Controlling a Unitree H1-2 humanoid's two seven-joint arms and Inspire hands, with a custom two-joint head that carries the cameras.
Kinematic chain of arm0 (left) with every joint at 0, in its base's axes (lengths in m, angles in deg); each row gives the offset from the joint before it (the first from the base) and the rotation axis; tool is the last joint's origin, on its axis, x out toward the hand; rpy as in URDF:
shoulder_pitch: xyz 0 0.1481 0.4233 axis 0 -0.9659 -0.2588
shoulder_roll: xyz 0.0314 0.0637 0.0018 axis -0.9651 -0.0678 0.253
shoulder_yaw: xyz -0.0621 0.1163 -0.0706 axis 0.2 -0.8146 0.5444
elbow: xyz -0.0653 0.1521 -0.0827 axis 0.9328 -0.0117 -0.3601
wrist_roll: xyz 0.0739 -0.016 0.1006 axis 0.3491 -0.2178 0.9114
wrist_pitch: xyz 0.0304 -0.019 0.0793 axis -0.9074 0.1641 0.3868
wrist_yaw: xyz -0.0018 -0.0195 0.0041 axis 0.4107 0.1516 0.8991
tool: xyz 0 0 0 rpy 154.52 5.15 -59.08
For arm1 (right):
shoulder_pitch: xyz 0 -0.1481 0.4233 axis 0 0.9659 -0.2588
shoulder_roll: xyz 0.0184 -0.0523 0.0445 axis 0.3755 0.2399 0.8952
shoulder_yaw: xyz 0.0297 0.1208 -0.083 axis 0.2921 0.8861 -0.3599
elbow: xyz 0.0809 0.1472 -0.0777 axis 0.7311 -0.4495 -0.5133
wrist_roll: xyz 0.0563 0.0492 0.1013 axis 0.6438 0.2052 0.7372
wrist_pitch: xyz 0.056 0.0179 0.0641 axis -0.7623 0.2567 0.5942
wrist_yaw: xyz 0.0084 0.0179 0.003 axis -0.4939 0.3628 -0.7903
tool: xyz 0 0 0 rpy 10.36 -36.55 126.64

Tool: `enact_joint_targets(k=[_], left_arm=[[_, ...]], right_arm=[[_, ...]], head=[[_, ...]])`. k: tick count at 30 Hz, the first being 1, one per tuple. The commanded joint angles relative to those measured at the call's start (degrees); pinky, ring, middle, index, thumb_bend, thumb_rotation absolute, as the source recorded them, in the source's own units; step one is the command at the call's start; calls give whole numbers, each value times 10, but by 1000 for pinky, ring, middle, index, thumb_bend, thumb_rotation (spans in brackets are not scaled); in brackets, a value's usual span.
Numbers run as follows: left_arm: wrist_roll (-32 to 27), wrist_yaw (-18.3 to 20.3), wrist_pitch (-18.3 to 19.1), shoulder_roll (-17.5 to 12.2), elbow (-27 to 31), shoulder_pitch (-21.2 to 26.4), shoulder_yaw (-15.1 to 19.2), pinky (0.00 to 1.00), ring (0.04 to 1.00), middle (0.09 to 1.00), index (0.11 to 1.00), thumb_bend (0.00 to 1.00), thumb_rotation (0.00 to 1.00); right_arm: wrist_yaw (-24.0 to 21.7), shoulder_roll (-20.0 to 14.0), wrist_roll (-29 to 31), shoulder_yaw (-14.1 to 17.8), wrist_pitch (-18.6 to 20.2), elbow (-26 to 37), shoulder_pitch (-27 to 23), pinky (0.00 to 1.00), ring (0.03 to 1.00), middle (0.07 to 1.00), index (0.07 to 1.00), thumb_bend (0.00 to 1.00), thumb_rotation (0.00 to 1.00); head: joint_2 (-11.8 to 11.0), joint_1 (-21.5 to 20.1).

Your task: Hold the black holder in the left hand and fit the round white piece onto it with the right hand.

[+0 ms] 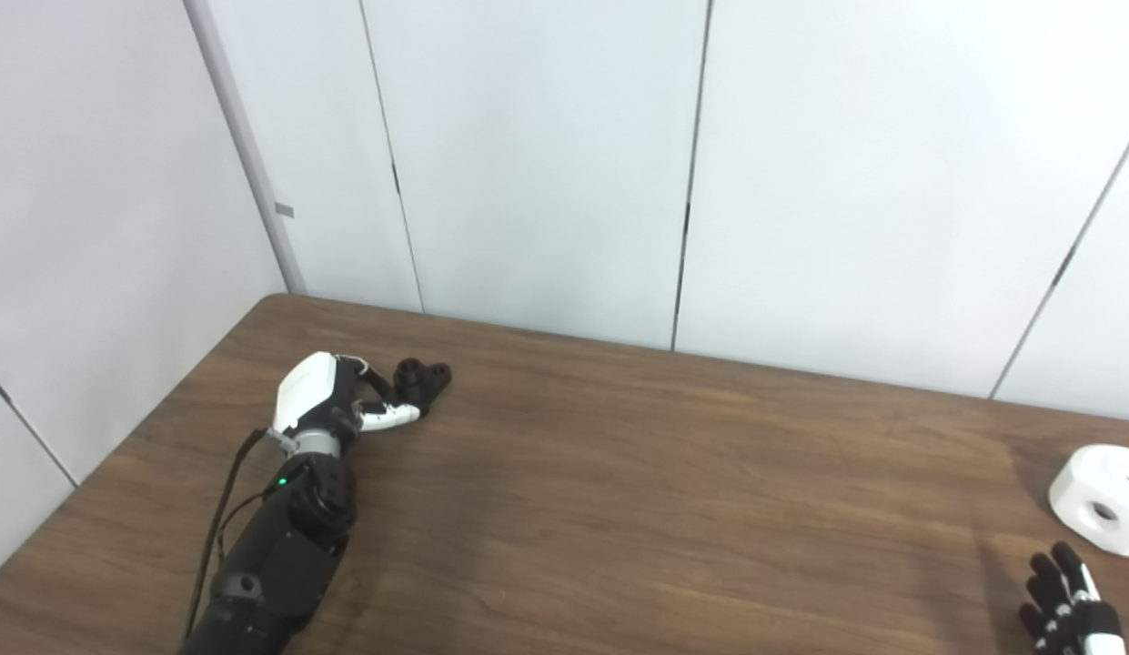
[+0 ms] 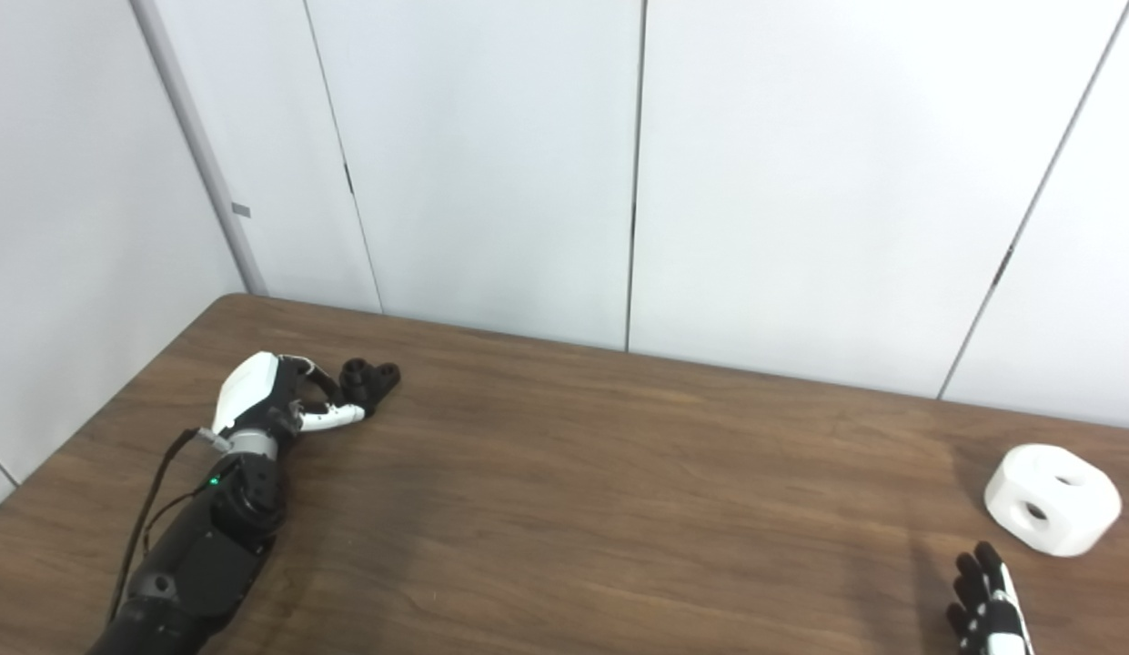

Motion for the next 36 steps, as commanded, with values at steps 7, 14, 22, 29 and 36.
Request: enact_joint_targets(k=[7,14,22,29,36], left_arm=[[2,4,-9,-23,5,12,-6,922,930,811,486,519,42],[3,9,-10,-25,19,5,-14,887,914,804,486,519,43],[-5,30,-12,-15,79,-24,-19,878,921,808,487,518,41],[9,45,2,12,140,-52,-41,880,922,814,486,518,42],[30,57,-15,31,188,-73,-78,909,916,804,486,518,42]], right_arm=[[2,3,6,1,-10,22,-8,1000,996,977,1000,503,1000],[2,3,3,0,-8,24,-9,1000,999,975,1000,492,1000],[6,6,-7,-4,2,27,-9,1000,994,972,1000,512,1000],[7,8,-11,-11,-3,24,-13,1000,986,965,1000,516,1000],[12,19,-13,-13,-3,23,-16,1000,992,968,1000,493,1000]], head=[[1,-1],[2,-4],[4,-10],[5,-20],[7,-38]])
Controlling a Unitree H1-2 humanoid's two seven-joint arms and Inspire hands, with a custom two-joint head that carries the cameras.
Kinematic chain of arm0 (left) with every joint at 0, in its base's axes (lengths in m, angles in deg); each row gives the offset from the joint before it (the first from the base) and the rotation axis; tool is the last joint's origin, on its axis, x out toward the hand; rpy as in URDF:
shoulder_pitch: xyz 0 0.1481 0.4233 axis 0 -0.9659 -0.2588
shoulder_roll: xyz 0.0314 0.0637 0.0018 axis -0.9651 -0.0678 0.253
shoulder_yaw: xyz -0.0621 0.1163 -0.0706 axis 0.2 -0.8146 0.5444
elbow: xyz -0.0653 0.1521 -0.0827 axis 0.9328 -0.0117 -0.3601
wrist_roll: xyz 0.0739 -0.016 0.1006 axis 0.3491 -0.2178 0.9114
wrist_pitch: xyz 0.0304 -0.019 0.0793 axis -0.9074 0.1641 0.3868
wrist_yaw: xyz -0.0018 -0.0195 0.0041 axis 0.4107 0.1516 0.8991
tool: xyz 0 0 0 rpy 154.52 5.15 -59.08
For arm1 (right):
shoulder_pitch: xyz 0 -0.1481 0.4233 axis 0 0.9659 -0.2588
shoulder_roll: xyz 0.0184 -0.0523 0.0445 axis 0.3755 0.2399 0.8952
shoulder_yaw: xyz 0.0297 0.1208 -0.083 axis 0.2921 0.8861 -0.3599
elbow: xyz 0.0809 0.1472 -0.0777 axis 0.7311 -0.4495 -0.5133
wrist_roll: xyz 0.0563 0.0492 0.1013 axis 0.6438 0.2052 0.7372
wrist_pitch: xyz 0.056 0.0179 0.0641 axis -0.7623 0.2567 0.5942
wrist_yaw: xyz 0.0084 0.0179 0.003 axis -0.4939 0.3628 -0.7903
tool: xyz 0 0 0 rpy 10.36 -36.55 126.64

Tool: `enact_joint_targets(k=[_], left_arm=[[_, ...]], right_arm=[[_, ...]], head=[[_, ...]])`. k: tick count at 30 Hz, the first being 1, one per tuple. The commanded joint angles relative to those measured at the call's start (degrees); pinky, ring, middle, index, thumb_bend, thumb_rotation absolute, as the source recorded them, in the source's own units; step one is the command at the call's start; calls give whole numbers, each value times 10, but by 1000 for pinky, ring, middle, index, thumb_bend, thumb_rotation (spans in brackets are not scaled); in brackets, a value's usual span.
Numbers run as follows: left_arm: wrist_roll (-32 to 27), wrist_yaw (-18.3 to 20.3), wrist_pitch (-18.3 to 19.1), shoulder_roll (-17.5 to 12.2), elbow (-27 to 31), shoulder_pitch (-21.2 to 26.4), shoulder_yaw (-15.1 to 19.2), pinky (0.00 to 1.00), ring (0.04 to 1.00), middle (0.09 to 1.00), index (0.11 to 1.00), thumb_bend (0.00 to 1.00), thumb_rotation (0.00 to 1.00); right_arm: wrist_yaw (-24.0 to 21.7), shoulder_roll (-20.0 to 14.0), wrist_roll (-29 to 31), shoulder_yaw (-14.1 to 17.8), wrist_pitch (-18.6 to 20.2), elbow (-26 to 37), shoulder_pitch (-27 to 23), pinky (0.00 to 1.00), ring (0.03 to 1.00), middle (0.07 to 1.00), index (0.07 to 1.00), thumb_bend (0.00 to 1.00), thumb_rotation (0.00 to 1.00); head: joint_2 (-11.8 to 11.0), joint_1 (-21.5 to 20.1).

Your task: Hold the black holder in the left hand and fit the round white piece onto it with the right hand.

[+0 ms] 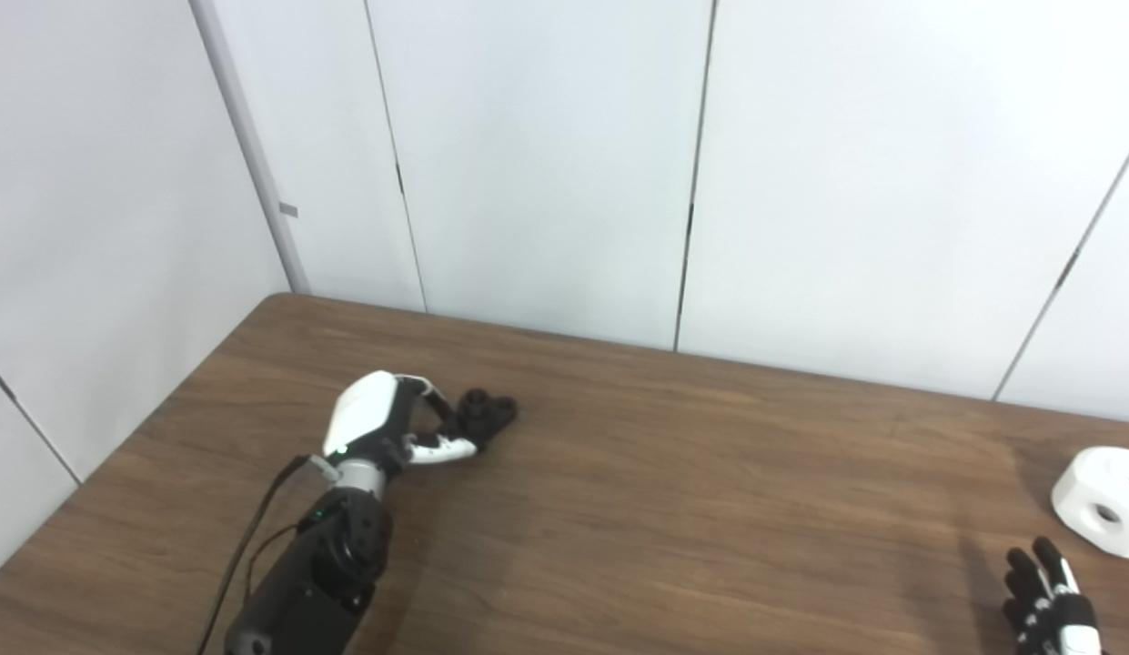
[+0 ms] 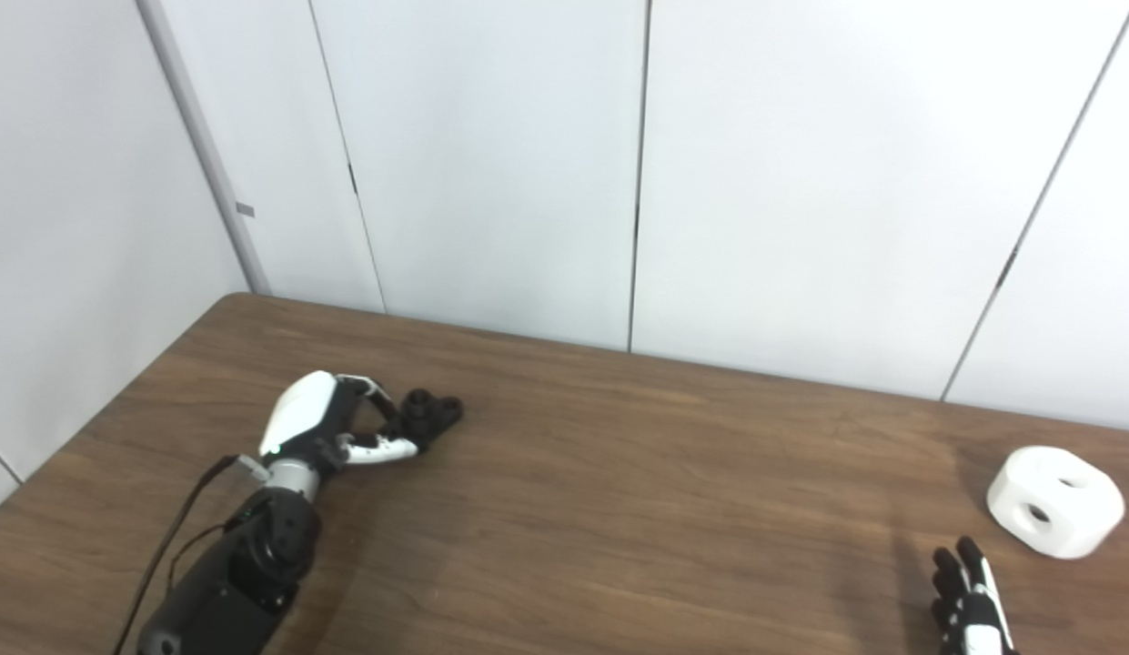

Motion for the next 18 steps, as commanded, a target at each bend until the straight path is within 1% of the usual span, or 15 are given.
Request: enact_joint_targets(k=[1,4,9,11,14,18], left_arm=[[7,10,-13,0,22,2,-9,915,917,805,486,518,42],[18,21,-18,9,53,-10,-29,922,918,801,486,519,43],[37,48,-18,18,108,-27,-64,957,916,799,486,518,43],[48,64,-10,24,132,-35,-79,970,914,797,487,518,44],[59,79,-11,33,162,-49,-94,971,907,794,487,519,44],[75,95,-19,44,192,-68,-112,964,903,797,486,519,45]], right_arm=[[3,3,1,-1,-11,18,-14,1000,993,968,1000,487,1000],[6,6,-2,-3,-13,14,-16,1000,992,967,1000,470,1000],[7,8,-5,-8,-18,8,-18,1000,991,960,1000,483,1000],[7,8,-6,-10,-22,5,-19,1000,993,960,1000,484,1000],[8,12,-3,-11,-28,2,-20,1000,989,954,1000,485,1000],[10,17,-3,-12,-21,6,-22,1000,990,952,1000,516,1000]], head=[[1,-1],[3,-11],[6,-27],[7,-33],[10,-43],[16,-57]])
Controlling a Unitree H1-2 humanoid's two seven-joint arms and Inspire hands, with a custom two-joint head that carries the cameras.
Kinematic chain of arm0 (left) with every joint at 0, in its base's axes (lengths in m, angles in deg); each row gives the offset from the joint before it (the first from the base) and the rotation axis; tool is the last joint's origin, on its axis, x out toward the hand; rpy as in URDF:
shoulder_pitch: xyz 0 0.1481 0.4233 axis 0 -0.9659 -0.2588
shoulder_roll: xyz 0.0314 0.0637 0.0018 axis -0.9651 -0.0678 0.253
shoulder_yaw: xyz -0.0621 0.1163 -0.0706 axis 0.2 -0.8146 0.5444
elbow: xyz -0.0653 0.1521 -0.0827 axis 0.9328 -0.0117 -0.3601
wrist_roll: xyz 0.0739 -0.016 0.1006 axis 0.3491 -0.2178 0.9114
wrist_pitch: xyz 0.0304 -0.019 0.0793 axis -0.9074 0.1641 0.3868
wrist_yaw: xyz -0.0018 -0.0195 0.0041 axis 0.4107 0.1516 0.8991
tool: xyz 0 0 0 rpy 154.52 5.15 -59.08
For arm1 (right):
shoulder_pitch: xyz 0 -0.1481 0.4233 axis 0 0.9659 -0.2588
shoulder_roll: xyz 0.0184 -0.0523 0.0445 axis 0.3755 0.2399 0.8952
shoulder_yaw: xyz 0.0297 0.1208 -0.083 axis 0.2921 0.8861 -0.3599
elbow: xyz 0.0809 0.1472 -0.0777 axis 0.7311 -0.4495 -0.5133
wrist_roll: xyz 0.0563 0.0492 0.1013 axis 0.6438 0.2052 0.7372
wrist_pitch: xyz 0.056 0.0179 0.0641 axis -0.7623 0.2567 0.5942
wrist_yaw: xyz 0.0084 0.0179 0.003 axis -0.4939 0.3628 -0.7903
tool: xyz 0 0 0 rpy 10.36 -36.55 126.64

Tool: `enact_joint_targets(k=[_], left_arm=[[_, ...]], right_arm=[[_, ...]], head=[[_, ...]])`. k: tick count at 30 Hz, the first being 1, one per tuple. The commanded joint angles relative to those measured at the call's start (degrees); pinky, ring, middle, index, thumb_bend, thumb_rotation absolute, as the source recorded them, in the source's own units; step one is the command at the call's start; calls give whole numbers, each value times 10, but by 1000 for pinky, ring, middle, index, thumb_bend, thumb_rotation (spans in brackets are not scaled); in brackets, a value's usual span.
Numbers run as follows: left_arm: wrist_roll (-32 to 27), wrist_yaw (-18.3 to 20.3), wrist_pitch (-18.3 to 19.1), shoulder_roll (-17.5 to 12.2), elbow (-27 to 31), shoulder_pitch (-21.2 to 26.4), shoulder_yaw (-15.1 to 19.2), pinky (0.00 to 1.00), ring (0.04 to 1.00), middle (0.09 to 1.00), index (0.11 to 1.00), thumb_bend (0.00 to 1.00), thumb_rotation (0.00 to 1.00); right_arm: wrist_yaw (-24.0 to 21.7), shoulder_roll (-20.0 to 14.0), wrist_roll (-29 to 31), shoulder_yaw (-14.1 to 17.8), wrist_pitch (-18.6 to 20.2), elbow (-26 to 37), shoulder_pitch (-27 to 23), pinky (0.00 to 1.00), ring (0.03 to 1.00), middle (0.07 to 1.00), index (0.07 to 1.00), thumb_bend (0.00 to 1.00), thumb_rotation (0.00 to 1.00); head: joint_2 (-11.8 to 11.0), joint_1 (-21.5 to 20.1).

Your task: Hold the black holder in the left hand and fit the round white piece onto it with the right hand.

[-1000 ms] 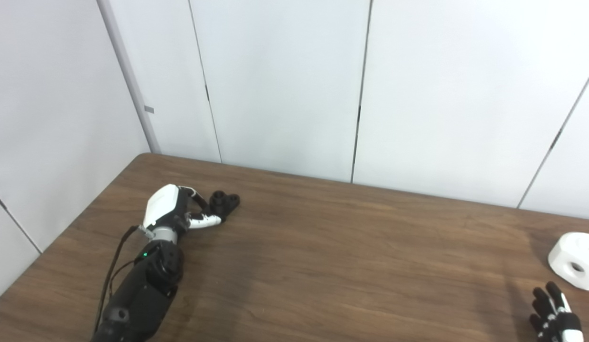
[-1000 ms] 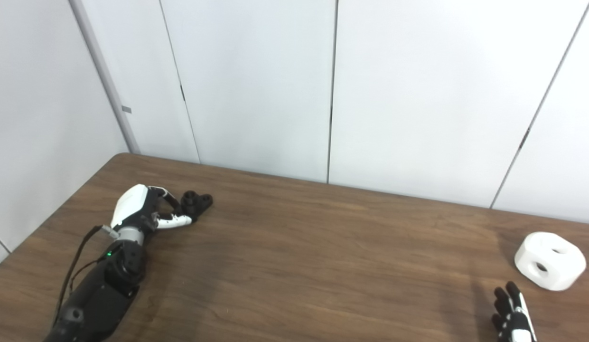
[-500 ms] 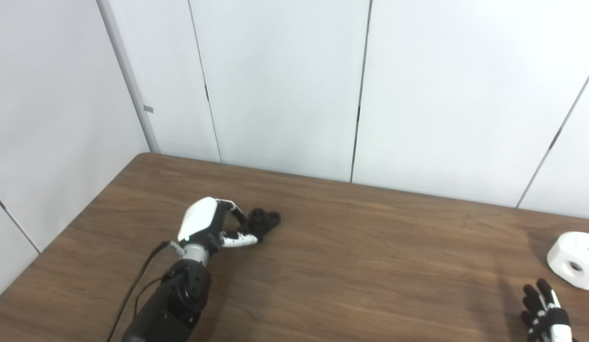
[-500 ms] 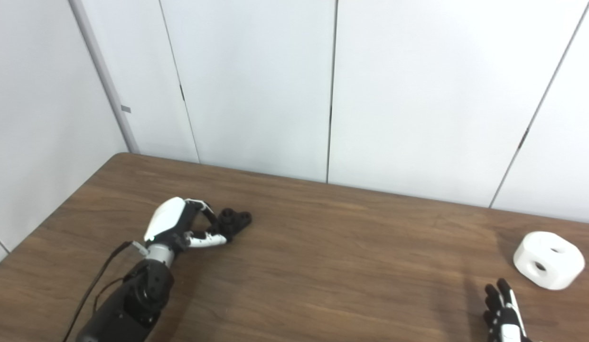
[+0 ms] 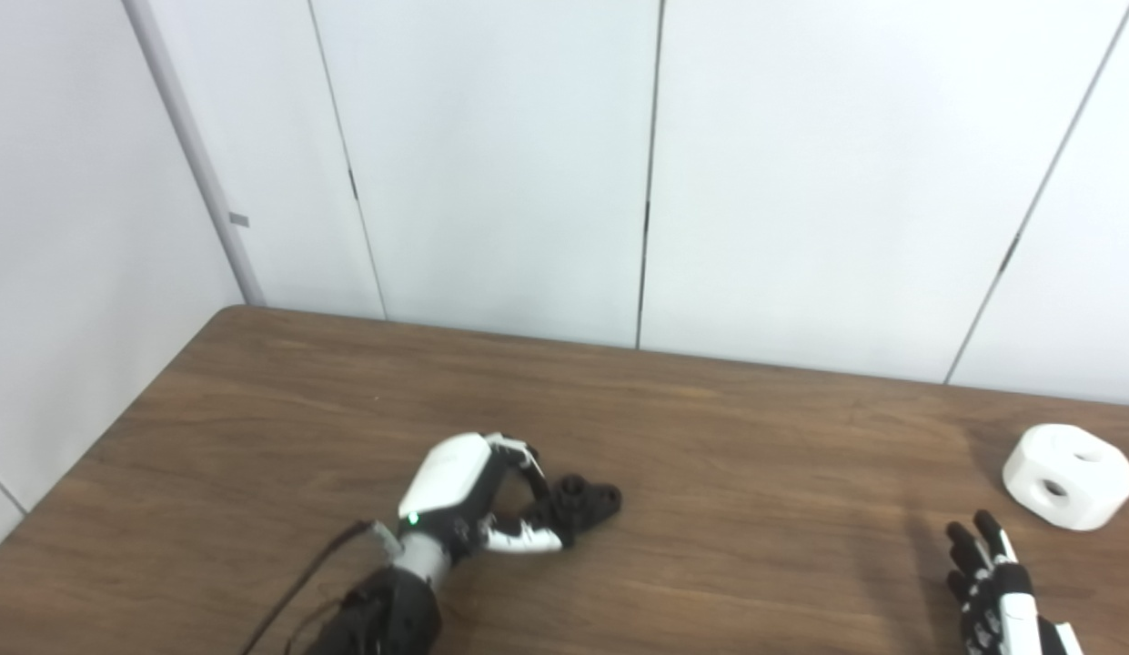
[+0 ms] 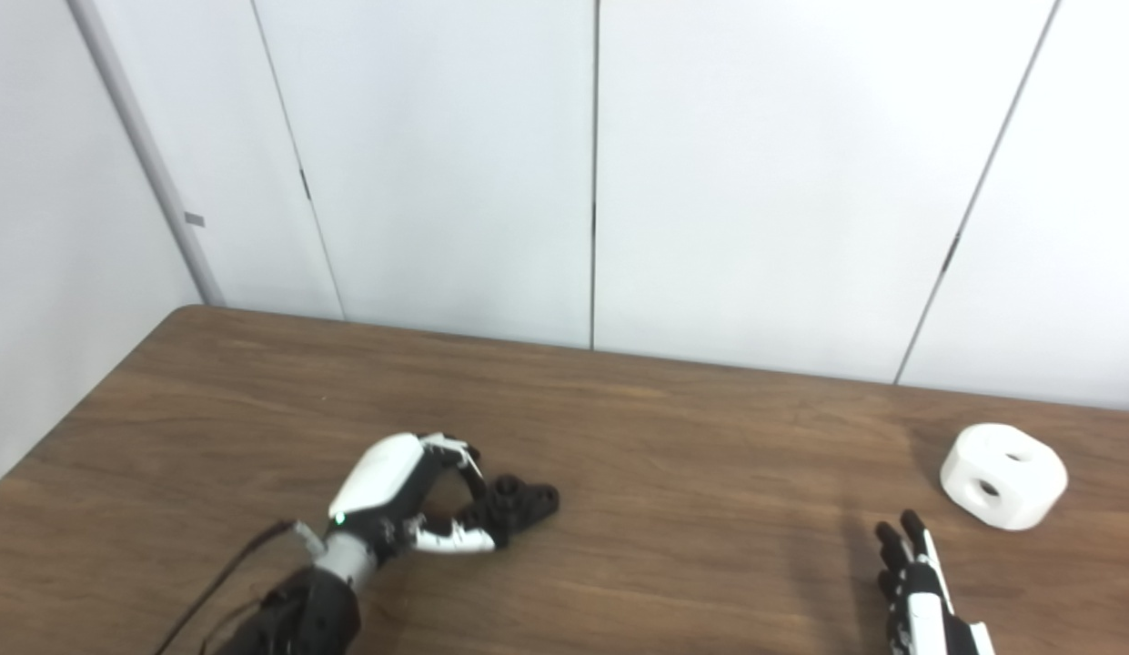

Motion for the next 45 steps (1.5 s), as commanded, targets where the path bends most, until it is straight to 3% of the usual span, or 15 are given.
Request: enact_joint_targets(k=[1,7,16,31,39,45], left_arm=[[18,7,-14,-1,29,-2,-9,962,900,796,486,519,45],[51,9,-39,12,53,-32,-32,950,894,794,486,519,45],[93,2,-82,27,77,-83,-60,930,880,789,486,519,45],[115,-31,-134,41,66,-124,-61,939,871,781,486,519,43],[126,-43,-147,43,55,-128,-56,947,876,785,486,520,44],[129,-51,-165,36,43,-128,-49,926,871,782,486,520,45]], right_arm=[[2,3,0,-2,-13,16,-15,1000,993,953,1000,526,1000],[7,10,-15,-7,-17,17,-19,1000,980,935,1000,537,1000],[25,26,-41,-21,7,44,-23,1000,948,921,1000,569,1000],[45,38,-65,-22,52,89,-25,1000,939,915,991,590,997],[45,31,-59,-6,49,88,-28,1000,931,924,967,587,880],[56,30,-71,4,52,90,-36,1000,924,922,935,572,691]], head=[[2,-3],[14,-34],[39,-80],[64,-120],[65,-131],[44,-203]])
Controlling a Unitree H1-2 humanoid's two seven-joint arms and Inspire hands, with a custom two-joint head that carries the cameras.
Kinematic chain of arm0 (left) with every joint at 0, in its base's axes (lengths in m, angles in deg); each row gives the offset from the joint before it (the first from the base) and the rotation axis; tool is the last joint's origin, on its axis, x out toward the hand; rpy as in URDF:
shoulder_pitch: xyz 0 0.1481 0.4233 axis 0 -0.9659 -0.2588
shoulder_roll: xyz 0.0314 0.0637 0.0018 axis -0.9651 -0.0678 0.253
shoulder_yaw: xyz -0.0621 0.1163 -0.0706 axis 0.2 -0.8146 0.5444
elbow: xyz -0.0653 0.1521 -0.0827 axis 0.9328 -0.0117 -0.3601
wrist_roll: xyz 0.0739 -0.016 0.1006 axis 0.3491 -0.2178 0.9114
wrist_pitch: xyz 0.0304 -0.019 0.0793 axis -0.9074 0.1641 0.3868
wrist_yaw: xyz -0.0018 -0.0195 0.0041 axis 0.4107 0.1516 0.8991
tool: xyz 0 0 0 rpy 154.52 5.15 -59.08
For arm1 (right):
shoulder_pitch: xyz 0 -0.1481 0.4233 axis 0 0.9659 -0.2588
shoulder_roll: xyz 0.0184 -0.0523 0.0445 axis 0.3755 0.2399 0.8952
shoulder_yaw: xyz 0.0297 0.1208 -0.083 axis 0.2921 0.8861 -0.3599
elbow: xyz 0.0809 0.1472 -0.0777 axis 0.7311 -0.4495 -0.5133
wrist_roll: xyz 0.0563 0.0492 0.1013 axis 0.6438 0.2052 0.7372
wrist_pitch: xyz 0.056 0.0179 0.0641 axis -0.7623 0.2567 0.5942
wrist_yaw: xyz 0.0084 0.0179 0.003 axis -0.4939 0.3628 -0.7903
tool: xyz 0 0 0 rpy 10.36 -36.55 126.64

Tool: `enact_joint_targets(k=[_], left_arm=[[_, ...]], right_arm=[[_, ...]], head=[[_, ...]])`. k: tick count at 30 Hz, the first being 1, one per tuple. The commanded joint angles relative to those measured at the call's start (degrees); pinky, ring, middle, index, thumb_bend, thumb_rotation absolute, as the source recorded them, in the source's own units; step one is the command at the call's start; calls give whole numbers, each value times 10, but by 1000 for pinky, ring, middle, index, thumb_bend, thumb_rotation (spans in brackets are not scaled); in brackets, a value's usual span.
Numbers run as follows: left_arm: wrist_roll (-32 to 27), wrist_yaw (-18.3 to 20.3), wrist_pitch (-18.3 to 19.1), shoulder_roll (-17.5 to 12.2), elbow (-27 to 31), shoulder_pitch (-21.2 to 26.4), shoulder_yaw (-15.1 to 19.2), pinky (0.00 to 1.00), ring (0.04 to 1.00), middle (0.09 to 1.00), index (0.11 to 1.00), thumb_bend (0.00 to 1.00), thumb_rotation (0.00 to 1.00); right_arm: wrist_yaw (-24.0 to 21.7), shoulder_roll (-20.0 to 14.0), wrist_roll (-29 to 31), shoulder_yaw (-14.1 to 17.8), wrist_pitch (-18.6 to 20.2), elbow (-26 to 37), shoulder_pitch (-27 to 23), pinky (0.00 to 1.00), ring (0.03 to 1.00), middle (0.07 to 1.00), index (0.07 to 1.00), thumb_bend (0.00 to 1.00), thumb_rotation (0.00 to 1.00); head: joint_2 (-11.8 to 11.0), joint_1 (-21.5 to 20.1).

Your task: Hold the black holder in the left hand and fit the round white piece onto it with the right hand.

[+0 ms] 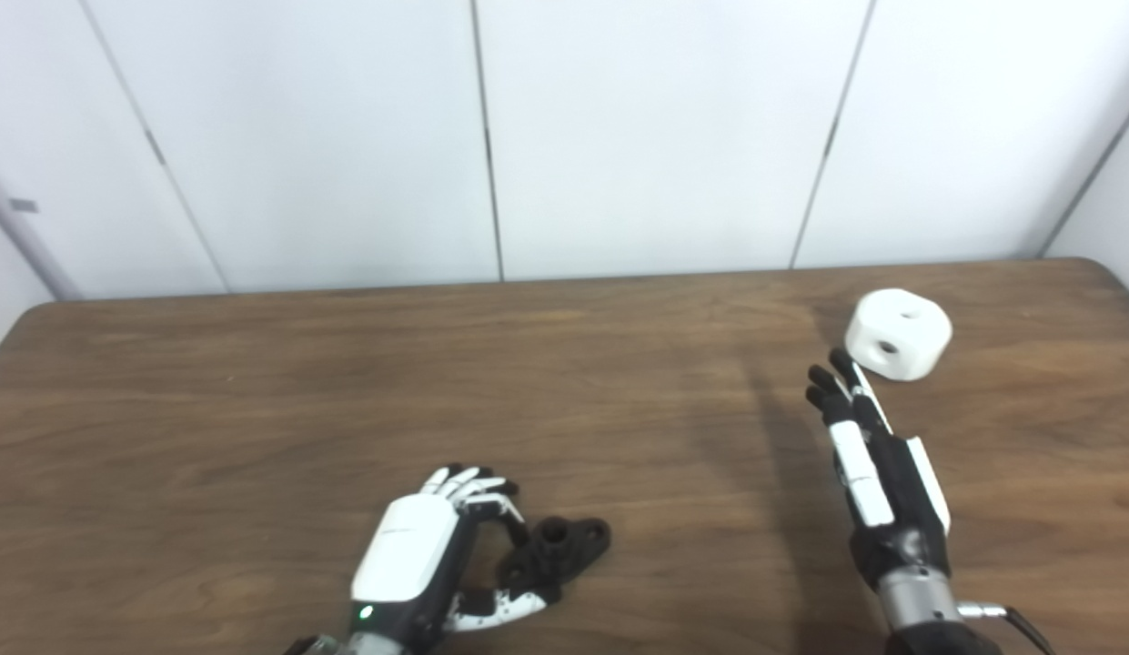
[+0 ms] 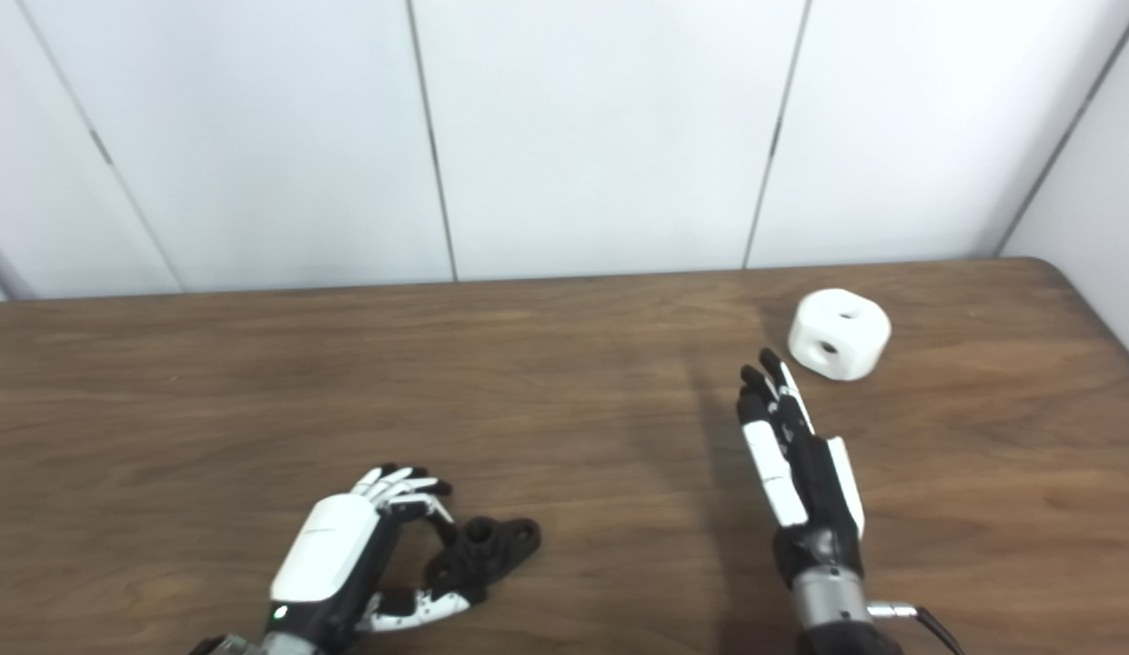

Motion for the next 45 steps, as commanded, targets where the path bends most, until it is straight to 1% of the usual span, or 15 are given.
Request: enact_joint_targets(k=[1,5,9,15,17,19,20,22,23,25,30,31,33,41,45], left_arm=[[8,-5,-17,-8,-8,-2,2,922,868,780,486,520,44],[7,-6,-24,-7,-12,-3,10,911,856,770,486,520,43],[4,-1,-25,-8,-10,-3,16,902,849,763,486,519,43],[4,14,-23,-11,-1,-2,25,892,845,755,486,519,42],[4,14,-26,-12,-2,-1,28,878,838,751,486,519,42],[4,12,-31,-13,-6,1,31,858,827,746,486,519,42],[4,11,-33,-13,-7,1,33,854,825,744,485,519,42],[4,13,-36,-13,-6,0,36,849,822,742,485,519,42],[4,15,-36,-13,-6,0,37,848,823,743,485,519,41],[2,16,-39,-13,-6,0,39,845,821,743,485,519,41],[4,21,-38,-13,-4,-1,42,851,826,745,485,519,41],[4,21,-38,-12,-4,-1,42,852,827,745,485,519,41],[6,22,-37,-12,-5,-1,43,852,830,745,485,519,41],[9,22,-36,-9,-4,-1,43,847,829,747,485,519,42],[9,22,-36,-8,-5,-1,43,847,830,748,485,519,42]], right_arm=[[12,-2,-19,3,-8,21,-23,983,913,914,926,595,650],[24,-23,-75,5,1,21,-40,917,915,907,920,609,604],[21,-54,-127,10,38,33,-55,891,918,913,932,622,586],[15,-93,-173,29,104,55,-78,942,922,912,927,691,506],[15,-107,-192,30,118,57,-85,962,926,907,917,704,481],[12,-130,-220,30,128,56,-94,947,916,901,909,727,479],[8,-139,-235,33,134,55,-99,930,908,900,907,739,482],[0,-154,-250,39,138,52,-109,796,849,881,894,766,465],[-3,-159,-255,41,139,50,-114,759,830,870,889,770,448],[-10,-175,-276,41,139,42,-125,738,821,862,876,780,421],[-27,-208,-320,38,139,13,-154,898,958,940,867,826,374],[-32,-210,-324,39,140,10,-159,943,978,953,868,837,356],[-36,-227,-332,36,137,-8,-174,986,996,967,864,859,323],[-76,-274,-369,18,140,-73,-222,1000,1000,1000,850,940,293],[-101,-298,-404,-1,140,-120,-250,1000,1000,1000,838,971,323]], head=[[-2,-5],[-13,-37],[-22,-66],[-35,-100],[-37,-106],[-39,-113],[-40,-114],[-40,-117],[-40,-117],[-41,-118],[-42,-118],[-42,-118],[-43,-118],[-42,-116],[-43,-116]])
